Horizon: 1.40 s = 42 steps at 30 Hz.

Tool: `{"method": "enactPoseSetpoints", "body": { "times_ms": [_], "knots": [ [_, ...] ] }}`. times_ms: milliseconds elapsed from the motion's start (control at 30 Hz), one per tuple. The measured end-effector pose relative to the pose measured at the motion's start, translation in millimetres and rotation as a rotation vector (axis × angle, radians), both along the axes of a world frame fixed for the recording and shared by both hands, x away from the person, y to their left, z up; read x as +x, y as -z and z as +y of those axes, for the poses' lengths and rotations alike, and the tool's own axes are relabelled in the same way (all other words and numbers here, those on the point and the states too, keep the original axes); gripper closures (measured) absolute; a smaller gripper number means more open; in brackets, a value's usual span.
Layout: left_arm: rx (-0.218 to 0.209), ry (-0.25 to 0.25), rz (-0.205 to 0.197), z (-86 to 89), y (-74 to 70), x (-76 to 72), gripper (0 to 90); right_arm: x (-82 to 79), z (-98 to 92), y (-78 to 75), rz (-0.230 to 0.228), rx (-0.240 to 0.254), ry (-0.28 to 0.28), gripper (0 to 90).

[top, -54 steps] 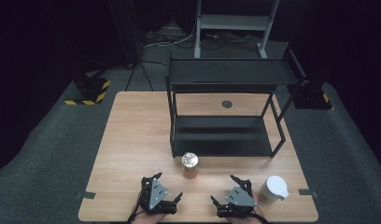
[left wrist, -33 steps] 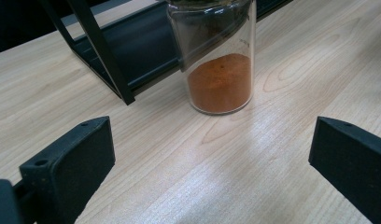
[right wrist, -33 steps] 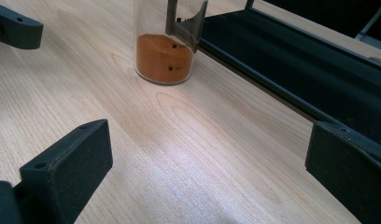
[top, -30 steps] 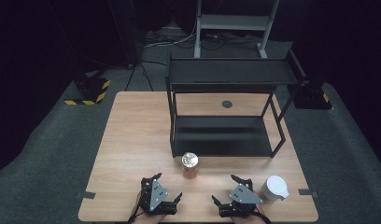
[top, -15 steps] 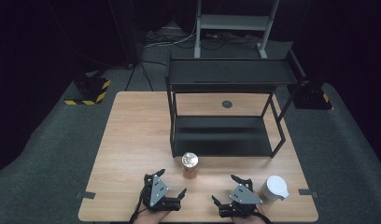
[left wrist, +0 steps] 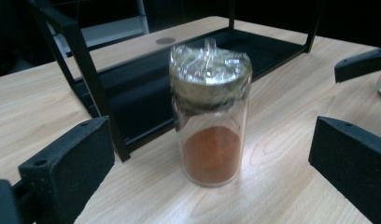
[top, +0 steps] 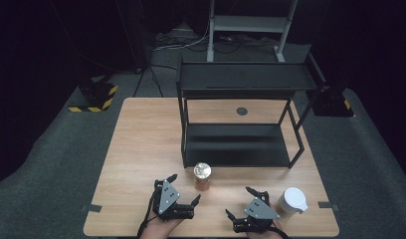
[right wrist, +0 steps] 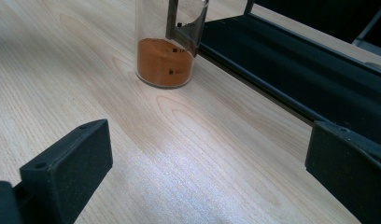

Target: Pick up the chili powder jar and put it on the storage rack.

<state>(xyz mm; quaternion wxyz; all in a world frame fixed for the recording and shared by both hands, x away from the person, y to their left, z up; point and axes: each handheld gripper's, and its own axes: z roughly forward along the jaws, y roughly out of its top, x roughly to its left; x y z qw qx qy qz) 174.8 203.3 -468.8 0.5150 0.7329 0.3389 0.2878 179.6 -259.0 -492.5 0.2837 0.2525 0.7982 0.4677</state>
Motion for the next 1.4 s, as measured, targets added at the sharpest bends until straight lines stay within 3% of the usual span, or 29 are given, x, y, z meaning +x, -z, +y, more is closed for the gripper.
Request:
{"method": "enactPoseSetpoints", "body": {
  "times_ms": [200, 500, 667, 1033, 1400],
  "knots": [
    [0.005, 0.015, -0.01, -5.5, -5.9, 8.3, 0.3, 0.3, -0.1, -0.1, 0.001, -0.001, -0.002, 0.0],
    [-0.025, 0.026, -0.007, -10.6, -5.1, 20.9, 0.3, 0.8, -1.3, 0.0, 0.003, 0.004, -0.006, 0.0],
    [-0.052, 0.029, 0.002, -13.1, -2.3, 29.2, 0.3, 1.4, -2.7, 0.3, 0.005, 0.012, -0.008, 0.0],
    [-0.052, 0.037, 0.008, -18.5, 3.9, 42.0, 0.2, 2.1, -4.1, 0.4, 0.011, 0.021, -0.007, 0.0],
    [-0.078, 0.036, 0.007, -22.8, 13.9, 51.9, 3.2, 2.2, -4.3, 0.6, 0.007, 0.018, -0.013, 0.0]
  ]
}}
